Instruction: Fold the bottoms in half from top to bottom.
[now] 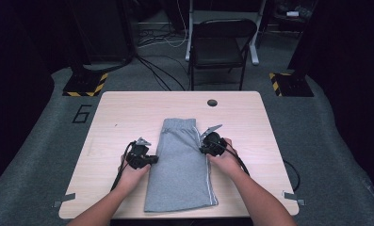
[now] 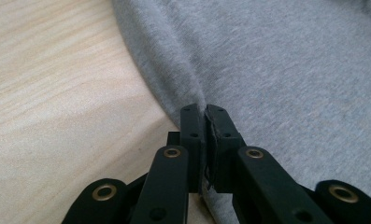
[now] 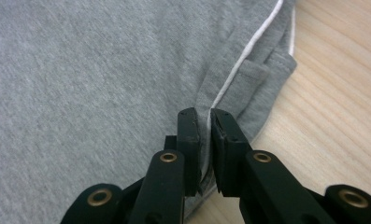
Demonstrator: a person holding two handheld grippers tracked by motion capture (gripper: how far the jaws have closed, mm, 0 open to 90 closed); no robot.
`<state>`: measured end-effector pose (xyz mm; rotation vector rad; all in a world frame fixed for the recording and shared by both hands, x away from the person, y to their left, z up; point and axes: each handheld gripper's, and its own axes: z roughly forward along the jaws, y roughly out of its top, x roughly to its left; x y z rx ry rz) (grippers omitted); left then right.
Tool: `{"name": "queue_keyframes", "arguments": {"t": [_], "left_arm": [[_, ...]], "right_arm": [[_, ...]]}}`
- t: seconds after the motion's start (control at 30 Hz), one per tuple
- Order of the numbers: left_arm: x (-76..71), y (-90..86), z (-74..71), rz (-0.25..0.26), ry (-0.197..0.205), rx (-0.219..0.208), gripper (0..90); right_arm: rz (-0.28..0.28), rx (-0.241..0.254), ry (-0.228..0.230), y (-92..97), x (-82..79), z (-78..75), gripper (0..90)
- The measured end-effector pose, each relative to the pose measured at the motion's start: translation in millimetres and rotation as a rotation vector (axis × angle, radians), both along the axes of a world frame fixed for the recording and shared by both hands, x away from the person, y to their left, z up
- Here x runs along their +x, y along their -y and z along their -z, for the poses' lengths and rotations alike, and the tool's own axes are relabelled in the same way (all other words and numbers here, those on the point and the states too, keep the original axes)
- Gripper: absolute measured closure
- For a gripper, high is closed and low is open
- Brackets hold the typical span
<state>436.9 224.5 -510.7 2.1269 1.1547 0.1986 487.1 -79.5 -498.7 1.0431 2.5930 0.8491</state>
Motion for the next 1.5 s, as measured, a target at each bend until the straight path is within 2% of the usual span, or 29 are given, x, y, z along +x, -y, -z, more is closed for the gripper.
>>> {"name": "queue_keyframes", "arguments": {"t": [0.1,0.17,0.27,0.33,0.4,0.57,0.7,0.8,0.87,1.07,1.2,1.4,1.43,1.5], "left_arm": [[1.3,-1.1,-0.3,0.002,0.003,0.004,79.3],[2.3,-2.3,-1.3,-0.014,-0.006,-0.014,73.9],[3.5,-3.9,-2.0,-0.019,-0.004,-0.015,71.3],[4.3,-6.5,-3.1,-0.019,0.010,-0.016,70.1],[3.3,-7.4,-3.8,-0.032,0.017,-0.024,68.3],[2.2,-9.3,-6.2,-0.023,0.033,-0.020,65.1],[0.2,-10.2,-8.2,-0.031,0.039,-0.037,63.4],[-2.3,-9.8,-10.4,-0.039,0.047,-0.053,62.8],[-3.8,-11.1,-12.1,-0.025,0.054,-0.041,62.7],[-10.0,-15.6,-12.4,-0.029,0.059,-0.025,62.2],[-14.3,-21.6,-13.9,-0.031,0.061,-0.016,61.8],[-19.5,-27.0,-13.7,-0.062,0.060,-0.030,61.5],[-19.5,-29.0,-14.5,-0.052,0.059,-0.022,61.5],[-20.4,-28.8,-13.7,-0.068,0.068,-0.031,61.4]], "right_arm": [[0.006,0.012,0.013,2.7,0.6,-0.9,79.2],[0.014,0.039,0.017,6.7,1.9,-5.1,74.4],[0.028,0.068,0.026,10.6,2.7,-9.6,72.7],[0.030,0.068,0.042,12.9,5.0,-11.8,71.4],[0.062,0.066,0.043,10.2,6.4,-14.1,69.8],[0.062,0.066,0.073,5.9,12.2,-22.7,69.1],[0.075,0.058,0.089,-2.0,20.5,-27.3,67.7],[0.089,0.048,0.090,-5.7,26.5,-25.6,66.7],[0.099,0.047,0.090,-8.5,30.8,-24.0,66.2],[0.107,0.035,0.107,-16.2,40.6,-22.5,65.5],[0.116,0.030,0.093,-18.5,48.3,-19.6,64.2],[0.129,0.029,0.063,-19.6,59.1,-9.3,62.1],[0.131,0.026,0.056,-19.4,59.7,-8.4,61.6],[0.133,0.031,0.048,-20.4,61.7,-4.4,60.4]]}}
